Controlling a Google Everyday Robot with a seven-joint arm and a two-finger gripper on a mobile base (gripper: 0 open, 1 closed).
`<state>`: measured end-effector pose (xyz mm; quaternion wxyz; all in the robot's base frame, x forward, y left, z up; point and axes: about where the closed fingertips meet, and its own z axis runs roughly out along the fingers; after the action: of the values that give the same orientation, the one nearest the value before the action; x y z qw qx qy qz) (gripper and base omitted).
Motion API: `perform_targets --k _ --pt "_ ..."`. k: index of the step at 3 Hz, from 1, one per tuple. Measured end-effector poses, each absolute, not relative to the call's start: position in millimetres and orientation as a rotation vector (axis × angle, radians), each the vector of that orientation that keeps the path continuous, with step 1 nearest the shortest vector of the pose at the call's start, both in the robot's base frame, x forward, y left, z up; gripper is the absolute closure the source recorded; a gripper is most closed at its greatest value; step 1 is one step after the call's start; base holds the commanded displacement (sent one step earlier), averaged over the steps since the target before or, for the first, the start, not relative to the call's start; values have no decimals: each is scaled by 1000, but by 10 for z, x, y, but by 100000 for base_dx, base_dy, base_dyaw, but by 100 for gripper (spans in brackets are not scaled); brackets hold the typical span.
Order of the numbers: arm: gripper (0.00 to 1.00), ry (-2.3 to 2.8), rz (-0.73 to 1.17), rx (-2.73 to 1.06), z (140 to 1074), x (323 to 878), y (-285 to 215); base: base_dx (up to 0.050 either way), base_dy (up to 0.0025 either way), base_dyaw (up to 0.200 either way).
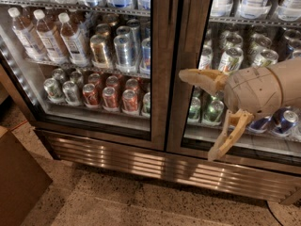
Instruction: Open left fridge door
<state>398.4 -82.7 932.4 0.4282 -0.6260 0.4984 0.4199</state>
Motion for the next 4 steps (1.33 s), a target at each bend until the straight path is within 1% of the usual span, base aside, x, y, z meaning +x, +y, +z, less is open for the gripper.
perform_targets --k 2,3,4 --pt "0 1208 991 -1420 9346 3965 -860 0 0 0" --pt "0 1218 949 -1404 9334 3961 -861 0 0 0" --pt "0 1218 949 -1404 9334 3961 -861 0 0 0"
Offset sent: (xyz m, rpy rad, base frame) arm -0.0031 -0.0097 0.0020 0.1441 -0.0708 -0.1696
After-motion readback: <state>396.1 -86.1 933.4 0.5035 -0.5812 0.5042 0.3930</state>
